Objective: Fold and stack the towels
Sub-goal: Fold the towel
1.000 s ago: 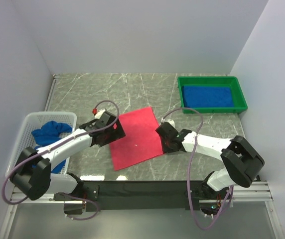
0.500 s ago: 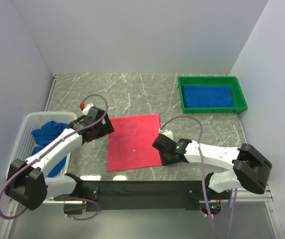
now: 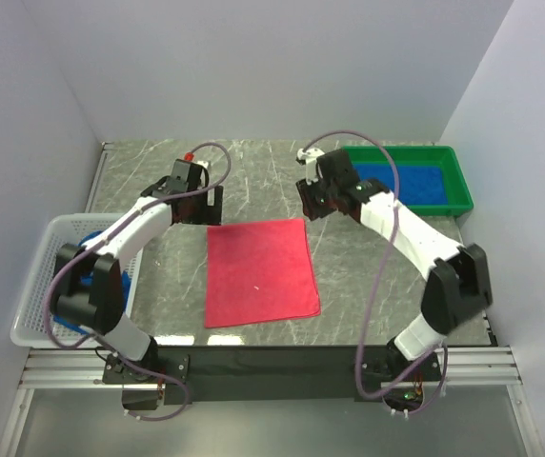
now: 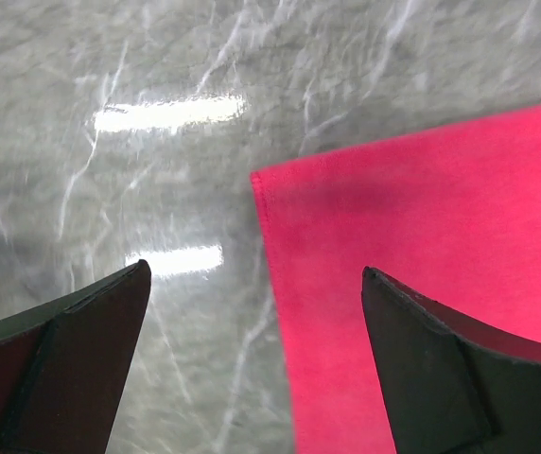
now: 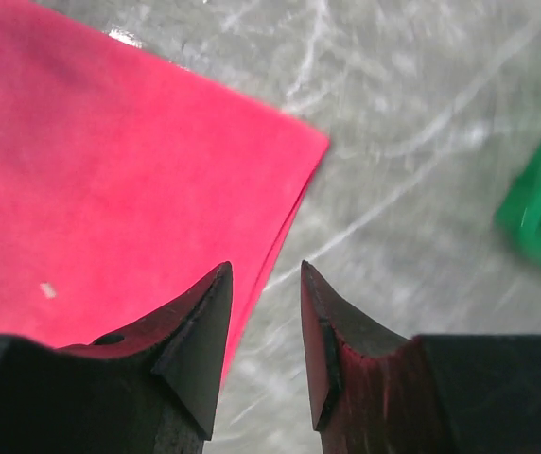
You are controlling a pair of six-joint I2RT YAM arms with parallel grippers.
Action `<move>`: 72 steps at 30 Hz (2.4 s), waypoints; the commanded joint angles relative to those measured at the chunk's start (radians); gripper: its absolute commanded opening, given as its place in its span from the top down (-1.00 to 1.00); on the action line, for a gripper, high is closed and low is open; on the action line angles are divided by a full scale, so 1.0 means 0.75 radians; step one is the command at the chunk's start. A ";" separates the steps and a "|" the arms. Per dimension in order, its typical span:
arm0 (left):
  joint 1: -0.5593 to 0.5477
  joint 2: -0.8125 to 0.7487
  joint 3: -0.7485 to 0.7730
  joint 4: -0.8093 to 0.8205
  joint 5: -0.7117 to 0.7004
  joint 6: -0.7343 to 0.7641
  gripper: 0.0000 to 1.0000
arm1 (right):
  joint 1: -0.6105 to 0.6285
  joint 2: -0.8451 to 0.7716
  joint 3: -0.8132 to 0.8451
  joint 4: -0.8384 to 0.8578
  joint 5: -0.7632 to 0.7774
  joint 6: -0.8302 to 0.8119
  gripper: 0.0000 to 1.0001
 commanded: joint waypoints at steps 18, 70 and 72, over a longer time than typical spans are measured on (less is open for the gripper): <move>0.085 0.353 0.249 -0.018 0.189 0.465 -0.77 | -0.144 0.889 0.808 -0.397 -0.271 -0.754 0.20; 0.073 0.660 0.404 -0.088 0.305 0.514 0.05 | -0.115 1.036 0.784 -0.423 -0.205 -0.781 0.95; 0.073 0.676 0.404 -0.088 0.303 0.510 0.13 | -0.115 1.034 0.782 -0.423 -0.203 -0.781 0.95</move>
